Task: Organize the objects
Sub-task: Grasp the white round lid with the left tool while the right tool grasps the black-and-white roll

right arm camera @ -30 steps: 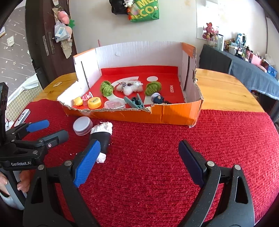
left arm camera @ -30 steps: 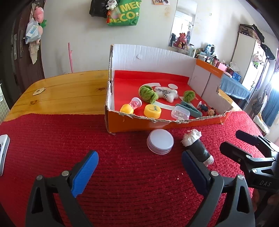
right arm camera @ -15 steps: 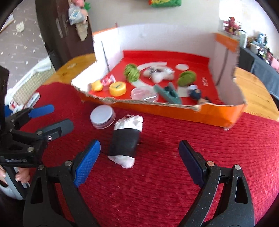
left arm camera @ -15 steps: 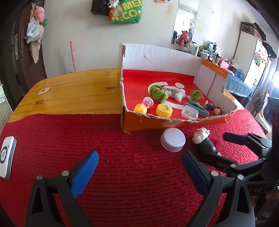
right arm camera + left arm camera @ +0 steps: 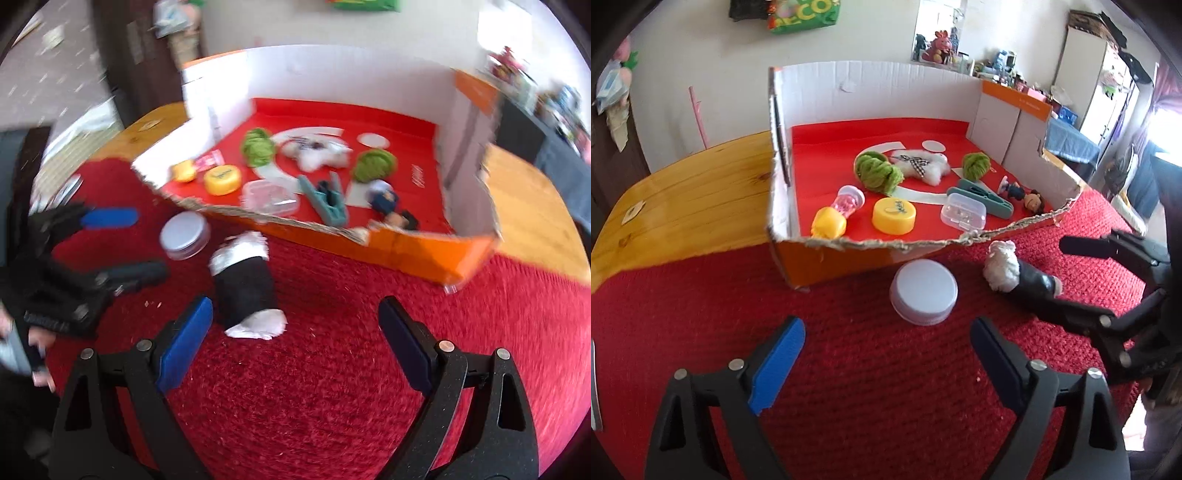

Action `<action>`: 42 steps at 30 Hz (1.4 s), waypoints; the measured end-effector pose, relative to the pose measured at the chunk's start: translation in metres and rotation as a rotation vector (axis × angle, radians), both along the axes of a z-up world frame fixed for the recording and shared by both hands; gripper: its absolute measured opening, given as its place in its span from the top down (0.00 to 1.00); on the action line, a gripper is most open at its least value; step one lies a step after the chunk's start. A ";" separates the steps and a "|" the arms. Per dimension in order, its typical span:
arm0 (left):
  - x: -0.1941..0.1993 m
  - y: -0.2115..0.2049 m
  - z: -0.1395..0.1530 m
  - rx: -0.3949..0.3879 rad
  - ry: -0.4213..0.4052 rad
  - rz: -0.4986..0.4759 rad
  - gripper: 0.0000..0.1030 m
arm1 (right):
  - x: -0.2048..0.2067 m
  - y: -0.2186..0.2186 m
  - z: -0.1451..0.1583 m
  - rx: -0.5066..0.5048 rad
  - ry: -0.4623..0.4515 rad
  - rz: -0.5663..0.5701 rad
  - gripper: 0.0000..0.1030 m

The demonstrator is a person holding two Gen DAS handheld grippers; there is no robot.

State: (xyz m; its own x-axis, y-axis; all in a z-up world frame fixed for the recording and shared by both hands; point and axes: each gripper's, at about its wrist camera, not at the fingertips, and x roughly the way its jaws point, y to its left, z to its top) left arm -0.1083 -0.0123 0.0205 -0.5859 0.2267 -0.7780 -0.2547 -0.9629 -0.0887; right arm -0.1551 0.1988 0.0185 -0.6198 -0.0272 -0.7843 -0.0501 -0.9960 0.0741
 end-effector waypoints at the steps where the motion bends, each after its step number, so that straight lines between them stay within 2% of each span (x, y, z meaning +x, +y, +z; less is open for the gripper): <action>1: -0.001 0.001 0.000 -0.009 0.005 -0.003 0.16 | -0.002 -0.002 0.000 0.034 -0.004 0.031 0.12; 2: -0.003 0.002 0.000 -0.017 0.007 -0.010 0.18 | -0.004 -0.003 -0.001 0.049 -0.007 0.051 0.12; 6: -0.009 0.008 0.001 -0.029 0.012 -0.043 0.24 | -0.011 -0.008 -0.005 0.056 -0.024 0.139 0.31; 9: -0.011 0.012 0.000 -0.042 0.016 -0.065 0.25 | -0.014 -0.012 -0.007 0.072 -0.019 0.182 0.38; 10: -0.012 0.013 0.000 -0.042 0.016 -0.071 0.25 | -0.013 -0.012 -0.006 0.066 -0.013 0.190 0.45; 12: -0.012 0.014 0.000 -0.039 0.017 -0.084 0.27 | -0.015 -0.013 -0.006 0.032 -0.007 0.214 0.50; 14: -0.012 0.015 0.001 -0.035 0.019 -0.100 0.40 | -0.016 -0.015 -0.007 0.032 0.000 0.223 0.54; 15: -0.011 0.015 0.002 -0.030 0.022 -0.112 0.44 | -0.015 -0.017 -0.007 0.033 0.005 0.231 0.61; 16: -0.010 0.016 0.002 -0.026 0.025 -0.123 0.54 | -0.015 -0.019 -0.007 0.028 0.012 0.242 0.68; 17: -0.009 0.017 0.003 -0.024 0.025 -0.131 0.59 | -0.014 -0.020 -0.007 0.022 0.015 0.247 0.68; 27: 0.006 0.018 0.011 -0.004 0.058 -0.158 0.59 | -0.002 -0.013 0.003 -0.054 0.043 0.223 0.68; 37: 0.028 0.012 0.045 0.056 0.130 -0.174 0.59 | 0.019 -0.019 0.038 -0.074 0.142 0.222 0.68; 42: 0.035 0.012 0.053 0.063 0.151 -0.180 0.59 | 0.022 -0.019 0.041 -0.074 0.142 0.208 0.68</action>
